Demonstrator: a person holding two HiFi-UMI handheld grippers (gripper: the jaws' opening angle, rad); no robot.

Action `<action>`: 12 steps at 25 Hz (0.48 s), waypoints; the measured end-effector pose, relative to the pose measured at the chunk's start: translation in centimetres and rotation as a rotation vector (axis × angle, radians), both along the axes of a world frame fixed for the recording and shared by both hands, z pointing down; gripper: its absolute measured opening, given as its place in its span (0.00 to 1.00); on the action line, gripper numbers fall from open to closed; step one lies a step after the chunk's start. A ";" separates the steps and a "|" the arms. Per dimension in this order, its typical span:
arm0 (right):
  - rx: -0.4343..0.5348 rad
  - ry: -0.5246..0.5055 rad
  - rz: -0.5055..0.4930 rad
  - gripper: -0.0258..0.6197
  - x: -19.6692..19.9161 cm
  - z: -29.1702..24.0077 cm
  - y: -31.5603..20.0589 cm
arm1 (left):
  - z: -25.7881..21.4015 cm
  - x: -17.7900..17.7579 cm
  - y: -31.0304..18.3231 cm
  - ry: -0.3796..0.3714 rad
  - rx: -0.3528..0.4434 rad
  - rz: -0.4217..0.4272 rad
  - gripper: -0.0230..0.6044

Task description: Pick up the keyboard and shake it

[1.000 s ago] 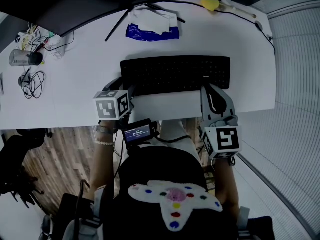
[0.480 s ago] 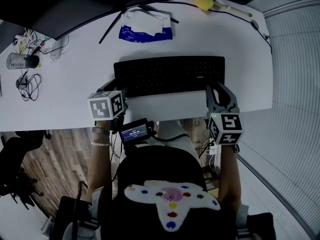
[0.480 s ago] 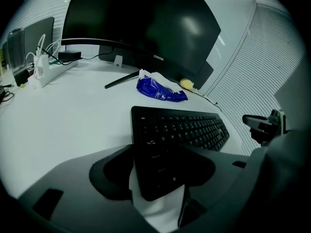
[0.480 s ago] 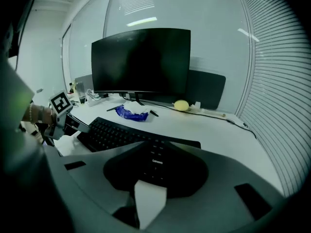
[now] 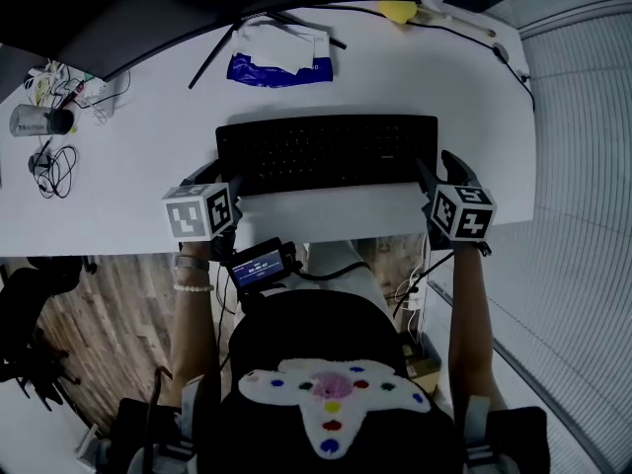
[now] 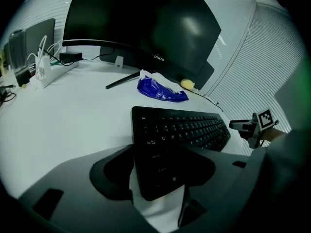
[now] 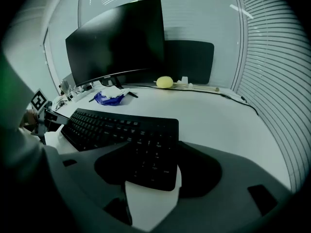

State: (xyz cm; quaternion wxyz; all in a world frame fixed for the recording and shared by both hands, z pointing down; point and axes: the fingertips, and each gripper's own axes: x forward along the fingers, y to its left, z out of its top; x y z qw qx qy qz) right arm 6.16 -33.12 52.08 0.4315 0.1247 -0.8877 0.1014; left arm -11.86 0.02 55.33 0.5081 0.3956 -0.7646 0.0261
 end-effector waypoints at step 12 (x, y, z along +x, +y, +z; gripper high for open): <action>-0.185 0.072 -0.057 0.47 -0.5 3.2 -0.8 | -0.1 0.0 0.1 -0.011 -0.003 -0.016 0.45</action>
